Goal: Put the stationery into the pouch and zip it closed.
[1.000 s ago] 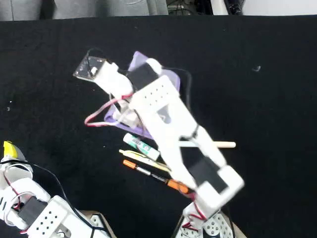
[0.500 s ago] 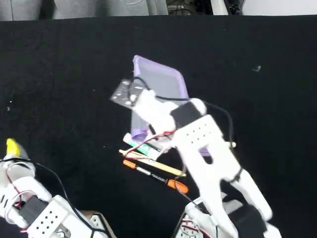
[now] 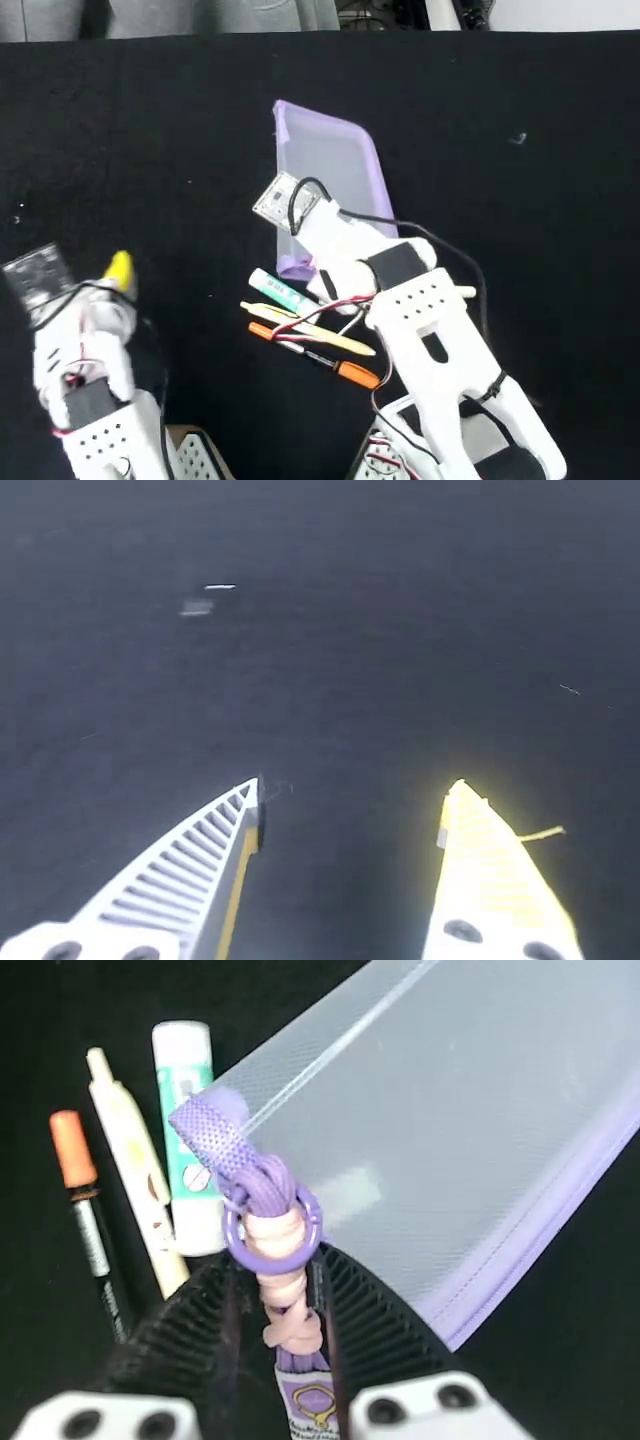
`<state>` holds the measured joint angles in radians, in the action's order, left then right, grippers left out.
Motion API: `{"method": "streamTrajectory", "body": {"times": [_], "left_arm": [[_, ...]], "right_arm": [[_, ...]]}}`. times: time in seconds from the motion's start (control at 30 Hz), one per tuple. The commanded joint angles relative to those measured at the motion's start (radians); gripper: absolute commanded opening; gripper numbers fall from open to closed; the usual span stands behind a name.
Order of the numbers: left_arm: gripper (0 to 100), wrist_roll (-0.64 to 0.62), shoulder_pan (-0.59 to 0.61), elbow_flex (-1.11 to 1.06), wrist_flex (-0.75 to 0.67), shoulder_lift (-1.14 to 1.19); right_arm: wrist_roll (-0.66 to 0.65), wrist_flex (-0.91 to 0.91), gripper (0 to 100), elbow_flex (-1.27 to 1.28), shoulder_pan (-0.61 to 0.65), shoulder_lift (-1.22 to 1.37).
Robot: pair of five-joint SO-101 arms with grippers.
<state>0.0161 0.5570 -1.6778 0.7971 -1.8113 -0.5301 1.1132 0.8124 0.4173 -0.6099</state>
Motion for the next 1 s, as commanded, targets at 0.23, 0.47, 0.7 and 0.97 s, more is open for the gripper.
{"method": "streamTrajectory", "body": {"times": [0.23, 0.47, 0.7, 0.97], "left_arm": [[29, 0.021, -0.645, 0.131, 0.005, -0.011], [29, 0.066, -0.881, 0.143, 0.043, -0.011], [29, 0.16, -0.943, 0.171, 0.034, -0.009], [29, 0.229, -0.862, 0.016, -0.21, -0.006]], "right_arm": [[-0.002, -0.107, 1.1, -0.001, -0.02, 0.079], [-0.002, -0.104, 1.1, 0.004, -0.026, 0.079], [-0.002, -0.103, 1.1, 0.004, -0.026, 0.079], [-0.002, -0.098, 1.1, 0.004, -0.021, 0.079]]}}
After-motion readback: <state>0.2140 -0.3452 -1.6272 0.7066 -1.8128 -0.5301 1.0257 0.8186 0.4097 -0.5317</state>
